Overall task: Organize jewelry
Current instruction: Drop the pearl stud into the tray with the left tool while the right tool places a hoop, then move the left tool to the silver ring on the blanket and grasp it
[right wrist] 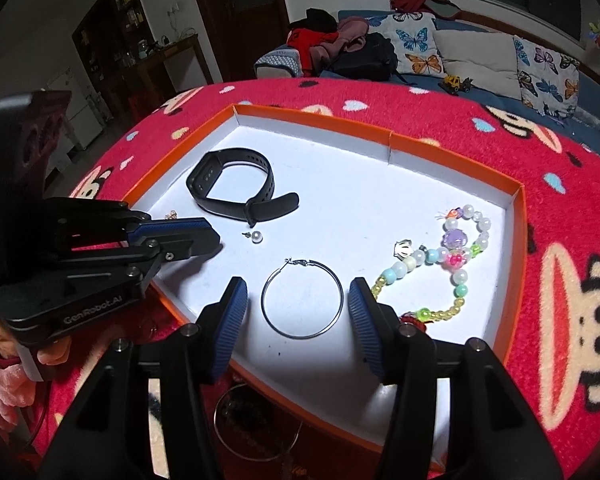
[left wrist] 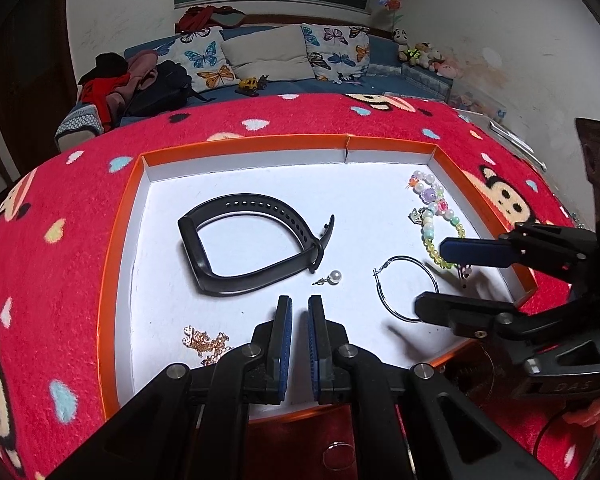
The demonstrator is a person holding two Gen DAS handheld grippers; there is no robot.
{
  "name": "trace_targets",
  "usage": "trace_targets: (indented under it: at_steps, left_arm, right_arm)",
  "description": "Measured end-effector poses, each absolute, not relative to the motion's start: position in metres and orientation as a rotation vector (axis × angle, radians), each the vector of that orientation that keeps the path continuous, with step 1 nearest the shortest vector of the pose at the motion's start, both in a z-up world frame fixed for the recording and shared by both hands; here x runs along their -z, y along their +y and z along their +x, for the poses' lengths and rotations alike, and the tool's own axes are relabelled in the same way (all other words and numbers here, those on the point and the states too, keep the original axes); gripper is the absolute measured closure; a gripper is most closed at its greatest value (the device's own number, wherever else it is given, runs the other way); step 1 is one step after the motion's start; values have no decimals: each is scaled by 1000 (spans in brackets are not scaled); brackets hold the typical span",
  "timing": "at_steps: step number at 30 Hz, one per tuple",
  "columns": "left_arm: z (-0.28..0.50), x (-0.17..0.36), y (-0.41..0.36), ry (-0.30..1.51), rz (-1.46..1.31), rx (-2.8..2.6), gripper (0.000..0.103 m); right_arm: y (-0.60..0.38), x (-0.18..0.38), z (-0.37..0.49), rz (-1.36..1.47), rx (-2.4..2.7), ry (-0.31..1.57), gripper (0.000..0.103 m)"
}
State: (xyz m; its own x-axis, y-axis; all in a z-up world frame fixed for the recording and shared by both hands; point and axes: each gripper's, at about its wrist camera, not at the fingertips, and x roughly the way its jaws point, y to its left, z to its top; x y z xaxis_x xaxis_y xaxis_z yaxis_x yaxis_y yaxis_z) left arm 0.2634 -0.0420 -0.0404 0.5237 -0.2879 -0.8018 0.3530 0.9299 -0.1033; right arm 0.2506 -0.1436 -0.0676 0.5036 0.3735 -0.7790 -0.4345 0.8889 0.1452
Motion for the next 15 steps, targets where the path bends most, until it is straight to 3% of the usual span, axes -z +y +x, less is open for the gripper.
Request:
trace_targets:
  at_steps: [15]
  left_arm:
    - [231,28,-41,925,83,356,94]
  right_arm:
    - [-168,55,191,-33,-462,887,47]
